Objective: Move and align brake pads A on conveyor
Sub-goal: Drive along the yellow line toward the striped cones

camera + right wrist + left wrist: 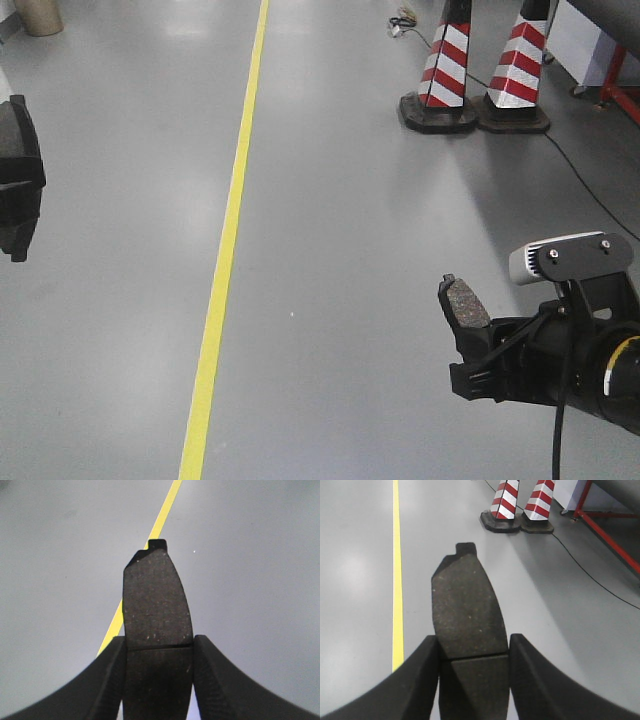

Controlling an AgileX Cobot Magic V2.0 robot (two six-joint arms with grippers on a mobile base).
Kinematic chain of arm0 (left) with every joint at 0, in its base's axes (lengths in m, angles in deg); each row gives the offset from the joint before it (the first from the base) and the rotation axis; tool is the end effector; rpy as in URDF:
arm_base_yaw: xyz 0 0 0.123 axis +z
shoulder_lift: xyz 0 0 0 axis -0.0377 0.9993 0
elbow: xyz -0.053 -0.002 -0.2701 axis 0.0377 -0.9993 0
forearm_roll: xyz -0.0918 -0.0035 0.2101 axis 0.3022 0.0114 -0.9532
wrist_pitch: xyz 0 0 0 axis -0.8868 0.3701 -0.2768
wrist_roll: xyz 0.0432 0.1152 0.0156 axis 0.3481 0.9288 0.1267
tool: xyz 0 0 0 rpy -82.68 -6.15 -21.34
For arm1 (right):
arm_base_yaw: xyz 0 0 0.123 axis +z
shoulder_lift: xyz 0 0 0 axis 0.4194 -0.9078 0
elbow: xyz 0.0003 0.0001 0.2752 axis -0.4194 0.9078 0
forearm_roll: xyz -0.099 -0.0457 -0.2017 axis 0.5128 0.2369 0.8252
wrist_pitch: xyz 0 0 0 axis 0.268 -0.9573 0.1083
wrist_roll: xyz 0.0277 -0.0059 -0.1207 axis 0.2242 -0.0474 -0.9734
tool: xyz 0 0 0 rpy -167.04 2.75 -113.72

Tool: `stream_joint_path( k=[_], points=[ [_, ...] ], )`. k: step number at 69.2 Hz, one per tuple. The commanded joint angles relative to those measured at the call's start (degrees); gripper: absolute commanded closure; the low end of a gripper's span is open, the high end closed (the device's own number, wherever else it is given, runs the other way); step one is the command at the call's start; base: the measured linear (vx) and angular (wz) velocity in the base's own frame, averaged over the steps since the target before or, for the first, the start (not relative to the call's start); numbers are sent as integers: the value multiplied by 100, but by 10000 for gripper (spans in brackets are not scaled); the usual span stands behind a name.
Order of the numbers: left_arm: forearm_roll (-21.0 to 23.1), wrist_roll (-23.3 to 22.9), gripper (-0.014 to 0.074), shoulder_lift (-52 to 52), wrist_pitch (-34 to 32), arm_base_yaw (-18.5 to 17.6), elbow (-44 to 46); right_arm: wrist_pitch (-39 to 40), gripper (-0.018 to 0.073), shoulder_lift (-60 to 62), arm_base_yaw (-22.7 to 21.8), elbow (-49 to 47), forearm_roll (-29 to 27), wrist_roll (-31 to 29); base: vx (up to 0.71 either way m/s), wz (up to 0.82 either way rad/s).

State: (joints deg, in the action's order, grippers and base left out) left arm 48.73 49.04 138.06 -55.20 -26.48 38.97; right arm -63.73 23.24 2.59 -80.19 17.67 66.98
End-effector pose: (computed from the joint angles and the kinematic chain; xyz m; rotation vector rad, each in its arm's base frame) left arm 0.1835 -0.0598 0.3656 0.0285 2.0073 -0.2853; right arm 0.1881 0.0924 0.2388 -0.3043 2.2495 0.3178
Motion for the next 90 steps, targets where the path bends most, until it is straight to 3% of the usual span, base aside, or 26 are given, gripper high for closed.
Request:
stream_joint_path(
  k=[1, 90],
  points=[
    [-67, 0, 398, -57, -500, -29, 146, 432, 463, 106, -2, -165, 58, -45, 56, 0],
    [-67, 0, 398, -57, -495, -29, 146, 436, 463, 101, -2, -165, 58, -45, 56, 0]
  ],
)
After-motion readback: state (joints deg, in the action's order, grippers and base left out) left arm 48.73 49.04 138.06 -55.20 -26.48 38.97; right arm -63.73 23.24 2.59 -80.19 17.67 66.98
